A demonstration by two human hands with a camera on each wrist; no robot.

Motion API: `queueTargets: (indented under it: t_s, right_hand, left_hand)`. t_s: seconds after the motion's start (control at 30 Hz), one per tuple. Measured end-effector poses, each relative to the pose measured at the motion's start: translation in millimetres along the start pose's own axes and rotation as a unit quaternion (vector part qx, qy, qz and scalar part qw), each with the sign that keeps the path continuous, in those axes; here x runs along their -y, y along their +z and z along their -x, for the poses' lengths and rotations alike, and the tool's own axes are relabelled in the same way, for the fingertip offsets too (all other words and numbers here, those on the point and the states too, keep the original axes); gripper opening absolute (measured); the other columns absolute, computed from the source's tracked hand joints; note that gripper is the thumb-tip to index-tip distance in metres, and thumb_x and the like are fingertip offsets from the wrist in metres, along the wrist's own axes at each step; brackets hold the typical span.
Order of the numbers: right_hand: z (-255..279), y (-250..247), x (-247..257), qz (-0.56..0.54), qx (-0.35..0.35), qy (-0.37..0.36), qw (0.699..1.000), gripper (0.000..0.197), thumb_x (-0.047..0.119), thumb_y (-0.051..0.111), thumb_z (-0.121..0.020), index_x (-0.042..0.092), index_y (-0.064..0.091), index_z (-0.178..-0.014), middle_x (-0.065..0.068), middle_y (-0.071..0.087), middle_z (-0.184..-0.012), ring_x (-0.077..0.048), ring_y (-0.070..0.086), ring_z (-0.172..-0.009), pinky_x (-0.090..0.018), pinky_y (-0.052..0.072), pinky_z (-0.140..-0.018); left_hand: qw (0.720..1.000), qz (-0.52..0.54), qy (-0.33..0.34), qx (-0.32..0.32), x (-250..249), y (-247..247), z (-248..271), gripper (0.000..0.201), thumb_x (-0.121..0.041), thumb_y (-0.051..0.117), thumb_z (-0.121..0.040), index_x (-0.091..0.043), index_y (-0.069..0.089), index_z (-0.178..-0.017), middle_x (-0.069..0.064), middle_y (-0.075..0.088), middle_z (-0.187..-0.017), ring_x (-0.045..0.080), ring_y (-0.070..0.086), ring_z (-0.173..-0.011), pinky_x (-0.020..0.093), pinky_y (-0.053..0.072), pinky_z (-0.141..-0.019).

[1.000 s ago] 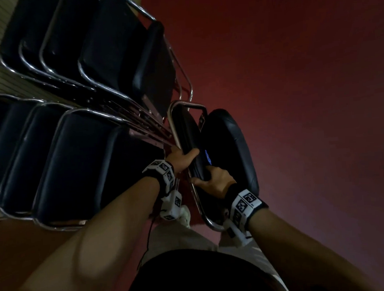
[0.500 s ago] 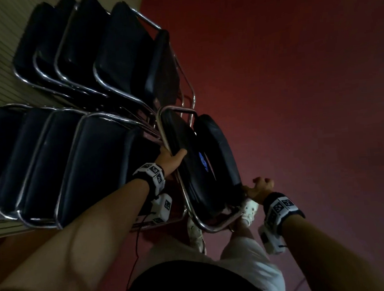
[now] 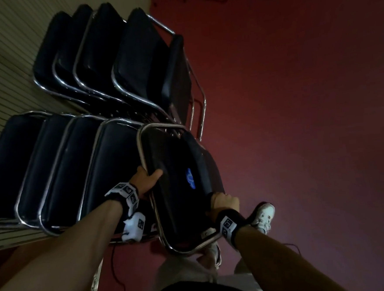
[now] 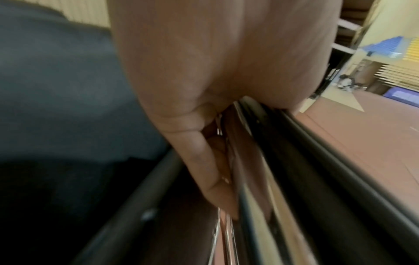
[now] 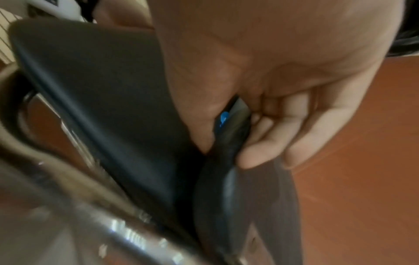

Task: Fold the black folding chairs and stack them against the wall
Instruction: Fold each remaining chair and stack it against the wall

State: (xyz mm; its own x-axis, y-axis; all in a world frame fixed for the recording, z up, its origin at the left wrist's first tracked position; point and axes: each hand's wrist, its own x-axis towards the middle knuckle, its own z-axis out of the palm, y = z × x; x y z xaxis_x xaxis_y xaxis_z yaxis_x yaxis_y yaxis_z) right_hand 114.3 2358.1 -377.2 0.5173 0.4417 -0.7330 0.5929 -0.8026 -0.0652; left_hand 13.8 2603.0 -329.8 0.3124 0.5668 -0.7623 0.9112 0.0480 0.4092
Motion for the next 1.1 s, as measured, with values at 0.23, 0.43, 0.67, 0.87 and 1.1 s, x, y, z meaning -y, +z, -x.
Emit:
queueTargets:
  t_s: [0.23,0.43,0.67,0.87,1.1]
  right_hand:
    - [-11,9,40,-0.070,0.026,-0.036,0.997,0.039,0.040,0.059,-0.096,0.016,0.060,-0.128,-0.007,0.068,-0.121,-0.029,0.067,-0.109,-0.037,0.053,-0.085]
    - [-18,21,56,-0.062,0.010,-0.087,0.994,0.051,0.048,0.057,-0.096,0.014,0.047,-0.133,-0.010,0.062,-0.128,-0.034,0.064,-0.114,-0.042,0.050,-0.090]
    - [-29,30,80,-0.061,0.040,-0.126,0.989,0.053,0.034,0.061,-0.097,0.005,0.043,-0.136,-0.016,0.060,-0.130,-0.036,0.063,-0.115,-0.043,0.053,-0.090]
    - [-34,30,83,-0.068,0.024,-0.152,0.986,0.044,0.025,0.057,-0.095,0.006,0.045,-0.133,-0.017,0.059,-0.130,-0.037,0.060,-0.117,-0.044,0.052,-0.094]
    - [-36,15,65,-0.066,0.031,-0.166,0.983,0.055,0.034,0.058,-0.095,0.013,0.038,-0.142,-0.013,0.050,-0.136,-0.040,0.059,-0.117,-0.048,0.049,-0.093]
  left_hand:
    - [0.990,-0.137,0.017,-0.027,-15,-35,-28,0.097,-0.064,0.062,-0.087,-0.003,0.021,-0.151,0.018,0.051,-0.142,0.037,0.058,-0.120,0.042,0.050,-0.098]
    - [0.978,-0.203,-0.001,-0.054,1,-63,-60,0.089,-0.063,0.059,-0.089,0.000,0.030,-0.145,0.023,0.052,-0.140,0.040,0.056,-0.123,0.042,0.046,-0.099]
    - [0.963,-0.264,-0.005,-0.059,-3,-70,-69,0.094,-0.061,0.049,-0.096,0.006,0.013,-0.152,0.028,0.043,-0.147,0.042,0.050,-0.130,0.046,0.043,-0.104]
    - [0.962,-0.265,0.002,-0.065,0,-79,-77,0.086,-0.059,0.054,-0.094,0.003,0.025,-0.146,0.028,0.048,-0.142,0.043,0.053,-0.125,0.048,0.046,-0.101]
    - [0.939,-0.315,0.003,-0.136,-30,-64,-72,0.076,-0.051,0.064,-0.091,0.005,0.037,-0.135,0.029,0.051,-0.134,0.044,0.056,-0.117,0.049,0.049,-0.093]
